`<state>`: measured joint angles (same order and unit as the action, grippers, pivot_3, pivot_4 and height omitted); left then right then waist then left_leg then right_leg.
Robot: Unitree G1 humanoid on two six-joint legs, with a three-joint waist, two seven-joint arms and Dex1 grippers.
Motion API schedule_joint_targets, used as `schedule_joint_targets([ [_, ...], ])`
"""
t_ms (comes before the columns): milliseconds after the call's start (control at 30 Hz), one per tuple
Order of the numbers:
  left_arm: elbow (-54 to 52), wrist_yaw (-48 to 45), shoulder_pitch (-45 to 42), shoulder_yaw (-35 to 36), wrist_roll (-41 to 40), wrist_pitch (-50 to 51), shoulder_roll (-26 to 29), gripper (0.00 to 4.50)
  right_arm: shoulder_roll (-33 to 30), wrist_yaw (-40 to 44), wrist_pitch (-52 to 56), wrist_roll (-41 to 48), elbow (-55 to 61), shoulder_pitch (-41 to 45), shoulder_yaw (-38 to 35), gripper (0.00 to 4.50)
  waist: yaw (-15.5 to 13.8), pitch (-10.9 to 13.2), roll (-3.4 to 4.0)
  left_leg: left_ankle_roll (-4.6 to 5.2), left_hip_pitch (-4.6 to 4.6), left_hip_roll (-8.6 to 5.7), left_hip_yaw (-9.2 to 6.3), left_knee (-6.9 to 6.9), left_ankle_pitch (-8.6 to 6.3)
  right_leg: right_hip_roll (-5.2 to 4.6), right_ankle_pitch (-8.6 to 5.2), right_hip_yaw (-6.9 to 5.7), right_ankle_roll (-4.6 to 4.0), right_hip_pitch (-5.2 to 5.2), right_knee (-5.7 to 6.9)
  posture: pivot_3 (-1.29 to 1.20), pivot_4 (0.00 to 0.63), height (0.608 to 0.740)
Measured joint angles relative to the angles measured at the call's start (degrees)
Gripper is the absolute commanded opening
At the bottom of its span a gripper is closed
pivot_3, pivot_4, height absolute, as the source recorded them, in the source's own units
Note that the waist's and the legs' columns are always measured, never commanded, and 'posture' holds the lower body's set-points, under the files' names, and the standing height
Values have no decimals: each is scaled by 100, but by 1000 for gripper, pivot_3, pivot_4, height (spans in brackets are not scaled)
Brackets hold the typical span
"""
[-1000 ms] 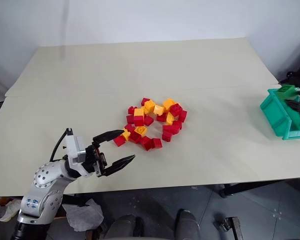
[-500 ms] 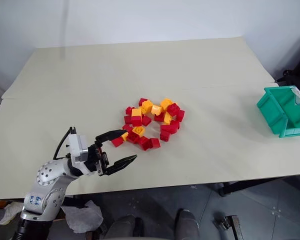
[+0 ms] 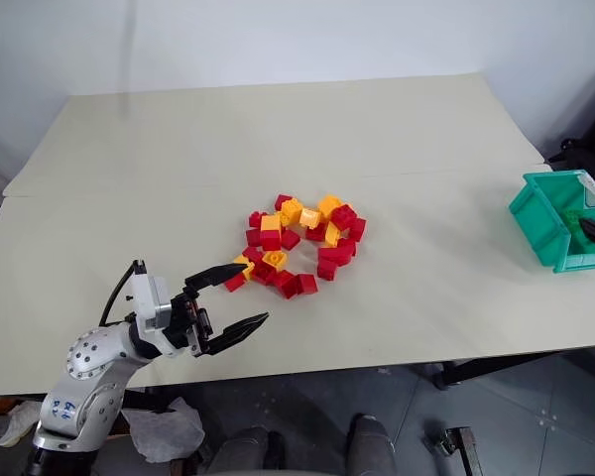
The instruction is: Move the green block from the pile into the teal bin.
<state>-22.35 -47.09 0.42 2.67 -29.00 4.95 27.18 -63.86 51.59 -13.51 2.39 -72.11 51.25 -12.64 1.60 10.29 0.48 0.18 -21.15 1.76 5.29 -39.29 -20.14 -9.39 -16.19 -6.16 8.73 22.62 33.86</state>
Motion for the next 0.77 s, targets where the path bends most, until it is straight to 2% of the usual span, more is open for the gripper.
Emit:
schedule_joint_targets([
  [133,63,-14,21,246,3,-43,163,4500,520,1920,-276,968,942,-275,-396,4476,6,0,-1,-1,7,5,-4,0,1,3,0,-2,0,-4,6,0,150,740],
  [233,289,-64,47,526,62,-137,366,4500,975,2556,-76,1440,2107,-1114,-399,4476,-52,0,-2,-1,4,3,-13,-2,1,2,1,-9,3,-6,7,0,150,740],
  [367,804,-92,-14,797,262,-264,558,4500,1695,2698,763,2233,4502,-2789,-334,4476,-197,0,-1,-3,-4,2,-18,-4,0,1,2,-15,3,1,16,0,150,740],
  [433,961,-52,-36,868,390,-319,650,4500,1851,2634,1241,2596,5812,-3650,-279,4476,-273,0,0,-4,-5,1,-18,-4,-2,1,2,-14,3,4,17,0,150,740],
  [500,990,-42,-14,954,503,-340,768,4500,1880,2577,1546,2832,6668,-4165,-272,4476,-299,0,0,-2,-5,0,-13,-8,-3,1,2,-13,3,2,11,0,150,740],
  [633,977,-67,135,1130,528,-382,930,4500,1879,2575,1596,2985,7448,-4992,-419,4476,-305,-6,-11,-1,3,0,-14,-11,-6,1,2,-13,3,-5,11,0,150,740],
  [767,976,-126,218,1239,523,-438,970,4500,1902,2512,1377,2968,7433,-5195,-587,4476,-288,-6,-12,-1,7,0,-6,-12,-6,2,2,-7,2,-4,12,0,150,740],
])
